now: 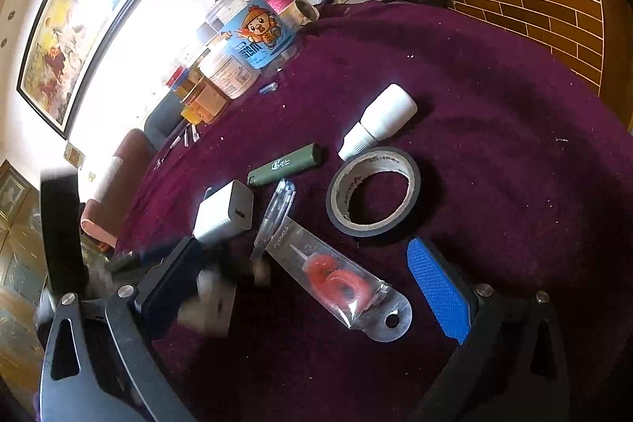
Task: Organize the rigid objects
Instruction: 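Grasp the black gold-banded tube with the left tool, then grasp the black marker with the right tool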
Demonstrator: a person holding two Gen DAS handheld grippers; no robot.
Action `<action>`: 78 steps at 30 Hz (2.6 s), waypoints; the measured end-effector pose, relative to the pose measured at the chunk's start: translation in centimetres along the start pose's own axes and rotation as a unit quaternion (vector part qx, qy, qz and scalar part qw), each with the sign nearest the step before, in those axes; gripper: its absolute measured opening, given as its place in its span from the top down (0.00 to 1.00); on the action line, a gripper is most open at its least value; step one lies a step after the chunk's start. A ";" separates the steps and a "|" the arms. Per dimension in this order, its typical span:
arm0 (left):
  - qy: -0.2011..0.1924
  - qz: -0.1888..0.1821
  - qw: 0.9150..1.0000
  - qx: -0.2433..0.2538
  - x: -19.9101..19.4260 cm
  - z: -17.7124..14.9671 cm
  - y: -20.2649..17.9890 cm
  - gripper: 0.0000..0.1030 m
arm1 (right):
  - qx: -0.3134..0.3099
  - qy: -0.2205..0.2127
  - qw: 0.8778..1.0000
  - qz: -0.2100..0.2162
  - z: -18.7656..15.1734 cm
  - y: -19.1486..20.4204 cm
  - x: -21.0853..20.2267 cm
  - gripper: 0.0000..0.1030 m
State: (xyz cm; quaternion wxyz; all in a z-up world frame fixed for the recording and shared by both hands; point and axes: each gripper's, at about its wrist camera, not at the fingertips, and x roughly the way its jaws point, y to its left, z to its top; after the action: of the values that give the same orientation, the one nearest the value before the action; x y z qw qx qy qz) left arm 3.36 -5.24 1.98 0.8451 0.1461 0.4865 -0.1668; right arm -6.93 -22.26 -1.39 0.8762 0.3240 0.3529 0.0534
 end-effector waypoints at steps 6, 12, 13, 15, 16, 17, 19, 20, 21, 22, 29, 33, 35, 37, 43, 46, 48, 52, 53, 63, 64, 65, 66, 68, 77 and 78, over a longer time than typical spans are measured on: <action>0.013 -0.059 0.997 -0.040 -2.5 -4.2 3.7 0.52 | 0.000 0.004 1.000 0.001 0.0 0.1 0.0 0.00; -0.056 -0.117 0.978 -0.162 -7.9 -5.8 9.9 0.42 | 0.000 0.005 1.000 -0.003 -0.1 0.0 -0.1 0.00; -0.055 -0.120 0.976 -0.172 -8.1 -6.1 10.2 0.42 | 0.001 0.006 1.000 -0.003 -0.2 0.0 -0.1 0.00; -0.043 -0.119 0.975 -0.181 -7.7 -6.6 10.6 0.42 | 0.000 0.006 1.000 -0.005 -0.2 0.1 -0.1 0.00; -0.036 -0.115 0.976 -0.184 -7.1 -6.8 10.5 0.42 | -0.001 0.006 1.000 -0.006 -0.2 0.1 -0.1 0.00; -0.029 -0.111 0.976 -0.186 -6.6 -7.0 10.4 0.42 | -0.001 0.007 1.000 -0.006 -0.2 0.1 -0.1 0.00; -0.021 -0.108 0.976 -0.186 -5.4 -7.5 10.1 0.42 | -0.003 0.007 1.000 -0.009 -0.3 0.1 -0.1 0.00; -0.019 -0.099 0.979 -0.177 -4.9 -7.2 9.8 0.42 | -0.004 0.007 1.000 -0.009 -0.3 0.1 -0.1 0.00; -0.019 -0.081 0.983 -0.163 -4.3 -6.8 9.4 0.42 | -0.004 0.007 1.000 -0.010 -0.3 0.1 -0.1 0.00; -0.019 -0.067 0.986 -0.151 -3.8 -6.5 9.2 0.45 | -0.004 0.007 1.000 -0.010 -0.3 0.1 -0.1 0.00; -0.004 -0.052 0.992 -0.115 -1.2 -4.5 8.5 0.73 | -0.005 0.007 1.000 -0.012 -0.3 0.1 0.0 0.00; -0.013 -0.023 0.996 -0.085 -0.6 -3.8 7.5 0.69 | -0.006 0.007 1.000 -0.012 -0.3 0.2 0.0 0.00; -0.023 -0.017 0.997 -0.066 -0.2 -3.5 6.8 0.56 | -0.006 0.007 1.000 -0.012 -0.3 0.2 0.0 0.00; -0.037 0.002 0.998 -0.055 -0.2 -3.6 6.1 0.55 | -0.008 0.007 1.000 -0.014 -0.3 0.2 0.0 0.00; -0.038 -0.031 0.996 -0.077 -1.6 -4.6 7.0 0.87 | -0.014 0.008 1.000 -0.021 -0.3 0.4 0.1 0.00; -0.050 -0.056 0.992 -0.104 -3.4 -6.1 8.1 0.87 | -0.017 0.009 0.999 -0.025 -0.4 0.5 0.2 0.00; -0.066 -0.088 0.985 -0.131 -5.4 -7.6 9.0 0.87 | -0.020 0.010 0.999 -0.028 -0.3 0.6 0.3 0.00; -0.110 -0.142 0.968 -0.174 -9.7 -10.8 10.7 0.86 | -0.041 0.024 0.998 -0.045 -0.2 1.3 0.8 0.00; -0.120 -0.154 0.963 -0.184 -10.7 -11.6 11.1 0.86 | -0.048 0.033 0.997 -0.048 -0.2 1.5 0.8 0.00; -0.165 -0.192 0.937 -0.240 -14.8 -17.5 15.4 0.86 | -0.213 0.120 0.969 -0.037 -2.7 10.8 2.8 0.01; -0.166 -0.192 0.936 -0.245 -14.9 -17.9 15.7 0.86 | -0.227 0.126 0.965 -0.043 -3.0 11.8 3.5 0.05; -0.167 -0.192 0.934 -0.249 -14.9 -18.3 16.1 0.86 | -0.237 0.133 0.961 -0.050 -3.2 12.7 4.5 0.11; -0.168 -0.191 0.933 -0.253 -14.9 -18.6 16.4 0.86 | -0.240 0.142 0.959 -0.052 -3.3 13.3 5.4 0.14; -0.171 -0.188 0.932 -0.260 -14.9 -19.4 17.2 0.86 | -0.234 0.171 0.955 -0.056 -3.5 14.2 7.7 0.35; -0.175 -0.181 0.920 -0.302 -14.6 -22.1 21.1 0.86 | -0.225 0.152 0.953 -0.132 -3.6 17.1 13.1 0.58; -0.175 -0.180 0.918 -0.306 -14.5 -22.3 21.6 0.86 | -0.237 0.143 0.949 -0.149 -3.7 17.5 13.3 0.68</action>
State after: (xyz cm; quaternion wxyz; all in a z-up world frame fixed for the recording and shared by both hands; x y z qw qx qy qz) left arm -11.57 25.36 5.61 0.8757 -0.2412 0.3765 -0.1825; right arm 2.92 -2.29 -0.58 0.8659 0.0392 0.4961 0.0500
